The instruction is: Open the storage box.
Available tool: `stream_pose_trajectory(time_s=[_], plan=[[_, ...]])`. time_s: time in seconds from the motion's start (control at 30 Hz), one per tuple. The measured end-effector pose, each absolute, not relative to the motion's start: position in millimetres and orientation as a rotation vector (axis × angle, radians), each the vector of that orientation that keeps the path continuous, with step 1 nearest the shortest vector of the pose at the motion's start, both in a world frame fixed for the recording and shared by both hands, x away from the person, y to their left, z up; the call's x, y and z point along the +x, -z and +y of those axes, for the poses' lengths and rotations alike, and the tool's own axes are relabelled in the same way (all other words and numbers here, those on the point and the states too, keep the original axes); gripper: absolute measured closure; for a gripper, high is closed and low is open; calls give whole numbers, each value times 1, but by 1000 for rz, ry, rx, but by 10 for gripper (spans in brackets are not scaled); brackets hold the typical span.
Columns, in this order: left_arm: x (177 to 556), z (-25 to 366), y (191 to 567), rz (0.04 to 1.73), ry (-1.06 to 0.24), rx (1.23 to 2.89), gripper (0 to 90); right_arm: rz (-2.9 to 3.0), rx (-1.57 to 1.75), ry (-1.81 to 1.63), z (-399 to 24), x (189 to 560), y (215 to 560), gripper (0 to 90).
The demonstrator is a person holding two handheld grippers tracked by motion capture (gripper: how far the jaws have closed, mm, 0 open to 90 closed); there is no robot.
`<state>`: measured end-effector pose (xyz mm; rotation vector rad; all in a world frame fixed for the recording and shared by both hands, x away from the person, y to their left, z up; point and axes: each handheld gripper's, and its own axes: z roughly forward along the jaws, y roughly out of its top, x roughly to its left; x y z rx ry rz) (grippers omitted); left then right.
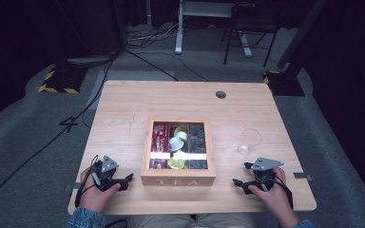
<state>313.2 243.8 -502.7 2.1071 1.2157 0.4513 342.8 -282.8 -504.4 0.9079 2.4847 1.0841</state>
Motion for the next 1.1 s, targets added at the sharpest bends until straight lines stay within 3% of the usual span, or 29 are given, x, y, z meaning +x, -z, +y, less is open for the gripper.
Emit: stream_pose_trajectory(time_s=[0.57, 1.1], plan=[[310, 250, 469, 1208, -421, 2080, 255, 2491, 906, -1088, -283, 344, 504, 146], [290, 237, 433, 1088, -381, 1984, 274, 2491, 906, -1088, -283, 344, 504, 146]])
